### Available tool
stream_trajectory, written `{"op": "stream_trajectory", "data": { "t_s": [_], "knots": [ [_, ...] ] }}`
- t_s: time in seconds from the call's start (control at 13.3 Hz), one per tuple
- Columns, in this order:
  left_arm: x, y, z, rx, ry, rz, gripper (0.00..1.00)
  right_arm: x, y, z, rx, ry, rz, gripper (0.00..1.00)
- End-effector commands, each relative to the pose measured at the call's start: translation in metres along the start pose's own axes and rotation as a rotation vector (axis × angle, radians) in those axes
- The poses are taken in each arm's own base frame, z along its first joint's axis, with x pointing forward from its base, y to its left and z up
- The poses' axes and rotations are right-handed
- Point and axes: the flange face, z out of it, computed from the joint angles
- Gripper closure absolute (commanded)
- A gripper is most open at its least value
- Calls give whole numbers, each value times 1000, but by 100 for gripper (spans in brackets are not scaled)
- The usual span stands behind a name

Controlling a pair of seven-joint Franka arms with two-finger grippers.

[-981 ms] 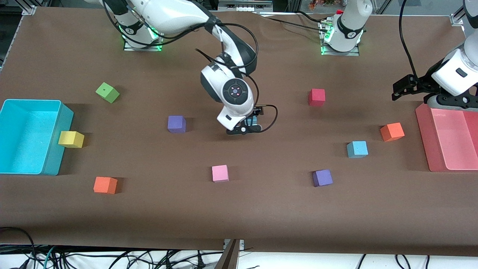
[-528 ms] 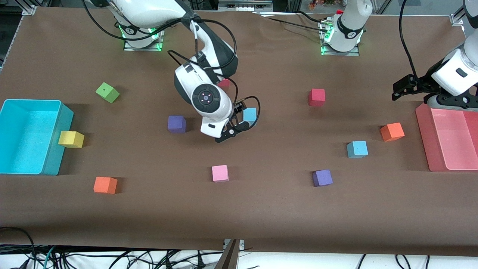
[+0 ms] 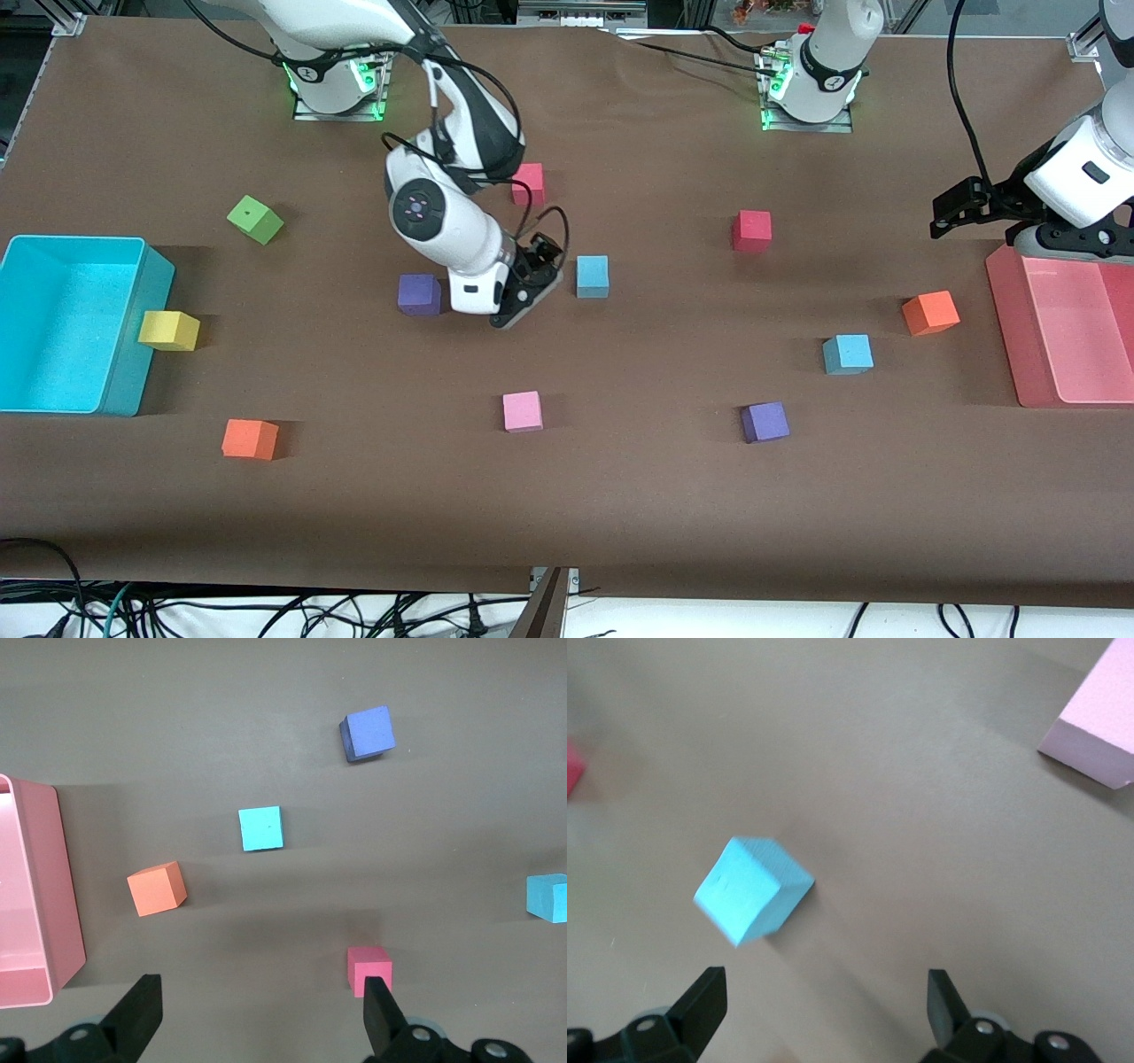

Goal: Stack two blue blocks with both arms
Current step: 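Draw the open right gripper back beside the placed cube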

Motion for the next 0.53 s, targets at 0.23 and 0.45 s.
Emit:
{"op": "stream_trajectory", "data": {
  "t_s": [0.23,0.45],
  "knots": [
    [-1,-2,-3,10,-9,-1,0,-49,38,6,209,138,-292,0],
    [0,-3,-1,10,-12,-3,0,-53,54,41,223,206,-298,0]
  ]
}}
